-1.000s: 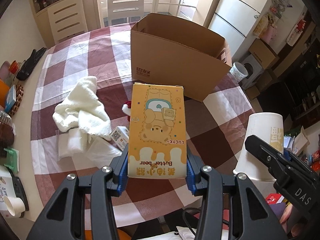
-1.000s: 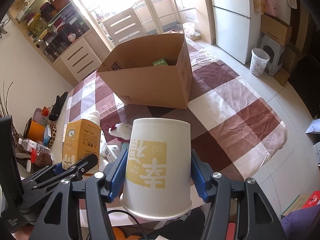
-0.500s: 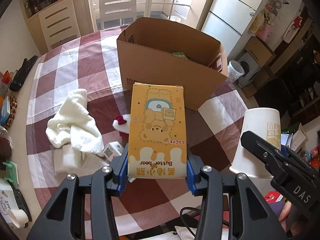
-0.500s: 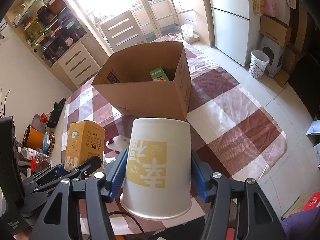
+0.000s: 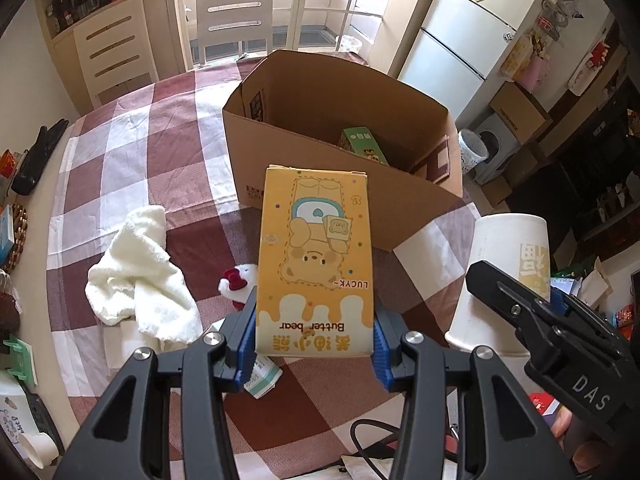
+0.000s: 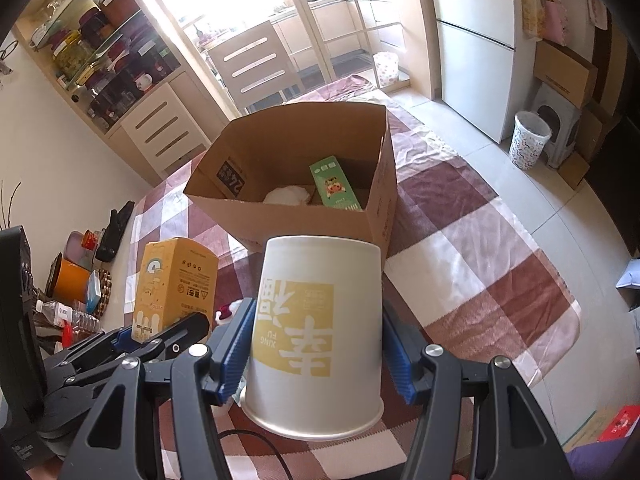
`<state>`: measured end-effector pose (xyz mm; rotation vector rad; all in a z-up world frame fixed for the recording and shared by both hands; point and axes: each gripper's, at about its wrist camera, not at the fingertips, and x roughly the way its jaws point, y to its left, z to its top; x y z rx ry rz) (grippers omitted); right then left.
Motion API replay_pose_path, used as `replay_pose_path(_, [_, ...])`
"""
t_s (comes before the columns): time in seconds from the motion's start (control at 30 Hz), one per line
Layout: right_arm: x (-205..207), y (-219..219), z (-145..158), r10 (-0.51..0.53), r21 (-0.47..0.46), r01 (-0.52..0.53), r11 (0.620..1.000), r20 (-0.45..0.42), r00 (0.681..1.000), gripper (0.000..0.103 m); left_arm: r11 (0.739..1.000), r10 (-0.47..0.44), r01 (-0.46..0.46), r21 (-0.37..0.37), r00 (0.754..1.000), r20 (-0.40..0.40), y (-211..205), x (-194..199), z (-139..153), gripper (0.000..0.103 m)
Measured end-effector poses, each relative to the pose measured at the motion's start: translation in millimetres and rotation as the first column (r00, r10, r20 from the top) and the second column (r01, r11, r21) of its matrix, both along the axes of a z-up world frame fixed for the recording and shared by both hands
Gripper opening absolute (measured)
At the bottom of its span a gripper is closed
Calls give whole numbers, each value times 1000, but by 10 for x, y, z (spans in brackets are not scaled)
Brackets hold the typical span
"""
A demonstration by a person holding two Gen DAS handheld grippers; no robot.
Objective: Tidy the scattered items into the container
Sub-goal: 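Lift and carry the Butter Bear box and paper cup in both tools toward the cardboard box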
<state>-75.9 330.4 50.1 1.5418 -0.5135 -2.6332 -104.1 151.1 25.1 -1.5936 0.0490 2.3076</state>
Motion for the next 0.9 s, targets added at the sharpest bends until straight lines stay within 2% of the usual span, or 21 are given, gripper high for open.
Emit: replay_pose_path(0.9, [-694, 76, 113, 24, -15, -25, 1000, -28, 999, 60, 999, -8, 8, 35, 1000, 8, 188, -655, 85, 47])
